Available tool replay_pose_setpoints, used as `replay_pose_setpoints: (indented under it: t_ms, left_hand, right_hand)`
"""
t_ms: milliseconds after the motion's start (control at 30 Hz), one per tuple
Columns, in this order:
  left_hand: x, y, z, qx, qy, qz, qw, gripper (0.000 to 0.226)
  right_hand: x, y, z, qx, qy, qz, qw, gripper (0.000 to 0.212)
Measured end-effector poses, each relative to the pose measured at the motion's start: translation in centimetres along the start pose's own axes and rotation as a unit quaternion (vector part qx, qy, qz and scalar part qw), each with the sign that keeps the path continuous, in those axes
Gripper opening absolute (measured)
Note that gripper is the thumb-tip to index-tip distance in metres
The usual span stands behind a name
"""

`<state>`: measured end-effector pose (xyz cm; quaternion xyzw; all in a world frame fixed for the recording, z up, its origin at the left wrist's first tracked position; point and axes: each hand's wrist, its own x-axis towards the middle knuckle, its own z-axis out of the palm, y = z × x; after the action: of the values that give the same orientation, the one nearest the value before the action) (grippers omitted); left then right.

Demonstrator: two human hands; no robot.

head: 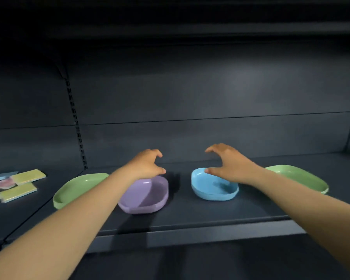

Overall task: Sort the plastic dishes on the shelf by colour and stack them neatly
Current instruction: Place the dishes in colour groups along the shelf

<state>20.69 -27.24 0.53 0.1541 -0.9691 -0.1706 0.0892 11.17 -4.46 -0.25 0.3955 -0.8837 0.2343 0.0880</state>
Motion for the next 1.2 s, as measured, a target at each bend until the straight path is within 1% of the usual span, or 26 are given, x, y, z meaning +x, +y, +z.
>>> replay_pose_setpoints:
  t_ms: [100, 267, 433, 533, 667, 833, 1000, 1200]
  left_hand:
    - [-0.2, 5.5, 0.1, 0.073, 0.006, 0.066, 0.995, 0.057]
    - [-0.7, 15.6, 2.6, 0.091, 0.014, 0.125, 0.988, 0.061]
    - [-1.8, 25.3, 6.0, 0.105, 0.010, 0.161, 0.981, 0.064]
    - [-2.1, 30.4, 8.0, 0.106, 0.003, 0.175, 0.979, 0.064]
    - [-1.9, 36.7, 11.5, 0.092, -0.011, 0.197, 0.976, 0.062]
    - [-1.3, 43.8, 15.8, 0.071, -0.047, 0.226, 0.970, 0.061]
    - [1.4, 50.2, 19.3, 0.049, -0.076, 0.242, 0.966, 0.061]
    - [6.8, 58.6, 23.4, 0.021, -0.093, 0.261, 0.961, 0.060]
  right_hand:
    - [-2.1, 3.2, -4.2, -0.132, -0.021, -0.020, 0.991, 0.064]
    - [-7.3, 9.1, -10.3, -0.205, -0.040, 0.011, 0.978, 0.068]
    - [-13.0, 15.7, -15.7, -0.205, -0.048, 0.045, 0.977, 0.071]
    - [-16.2, 19.7, -18.3, -0.210, -0.041, 0.060, 0.975, 0.073]
    - [-20.3, 25.1, -20.0, -0.218, -0.019, 0.072, 0.973, 0.069]
    - [-24.9, 31.1, -21.2, -0.218, -0.012, 0.101, 0.971, 0.067]
    - [-27.7, 37.0, -23.5, -0.200, 0.016, 0.138, 0.970, 0.066]
    - [-29.0, 45.3, -27.7, -0.229, 0.034, 0.160, 0.960, 0.065]
